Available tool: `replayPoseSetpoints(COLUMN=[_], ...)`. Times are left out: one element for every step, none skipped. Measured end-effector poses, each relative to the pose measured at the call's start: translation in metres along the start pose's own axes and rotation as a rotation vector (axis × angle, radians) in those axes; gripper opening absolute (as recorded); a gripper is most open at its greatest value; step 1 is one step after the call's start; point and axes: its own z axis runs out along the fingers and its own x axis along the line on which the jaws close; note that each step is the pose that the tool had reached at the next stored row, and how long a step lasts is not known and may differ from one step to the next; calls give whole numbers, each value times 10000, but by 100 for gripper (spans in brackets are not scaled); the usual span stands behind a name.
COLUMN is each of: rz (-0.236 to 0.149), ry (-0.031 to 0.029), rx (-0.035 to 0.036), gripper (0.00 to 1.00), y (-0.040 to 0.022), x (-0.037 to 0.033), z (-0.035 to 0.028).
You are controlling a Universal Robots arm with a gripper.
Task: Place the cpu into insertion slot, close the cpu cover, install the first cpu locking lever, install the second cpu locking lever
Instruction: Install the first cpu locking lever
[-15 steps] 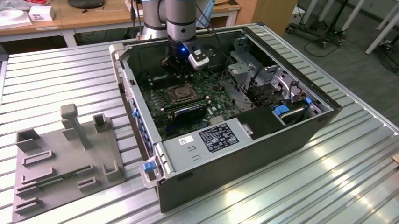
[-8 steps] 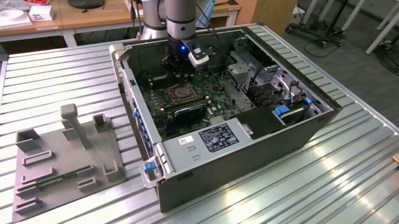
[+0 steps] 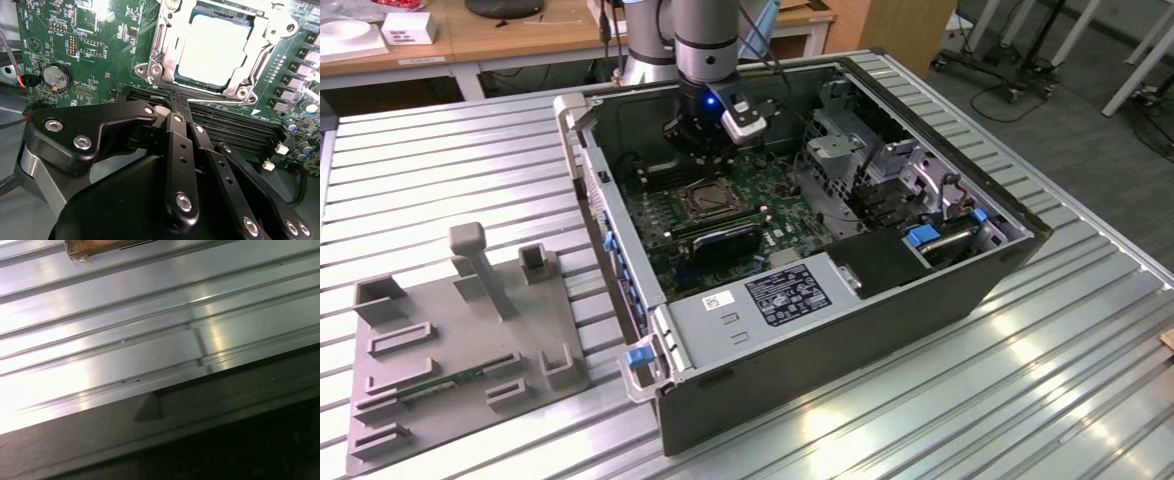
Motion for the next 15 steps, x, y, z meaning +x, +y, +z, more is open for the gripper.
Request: replayPoseSetpoints(rz=[3, 5, 7, 7, 8, 10, 12, 13, 14, 16, 17, 20, 21, 21, 22], ry=[4, 8, 13, 17, 22, 27, 32, 38, 42, 48, 54, 58, 62, 64, 65], rx=[-10, -24, -39, -56, -74, -92, -110, -127, -144, -165, -185, -200, -214, -224, -227], gripper=[11, 11, 11, 11, 11, 11, 11, 11, 11, 11, 11, 11, 11, 11, 11], y=[0, 0, 0, 1, 1, 1, 1, 1, 1, 1, 1, 1, 1, 1, 1], x=[0, 1, 1, 1, 1, 1, 1, 1, 1, 1, 1, 2, 2, 2, 1], z=[0, -1, -1, 0, 0, -1, 0, 0, 0, 0, 0, 0, 0, 0, 0])
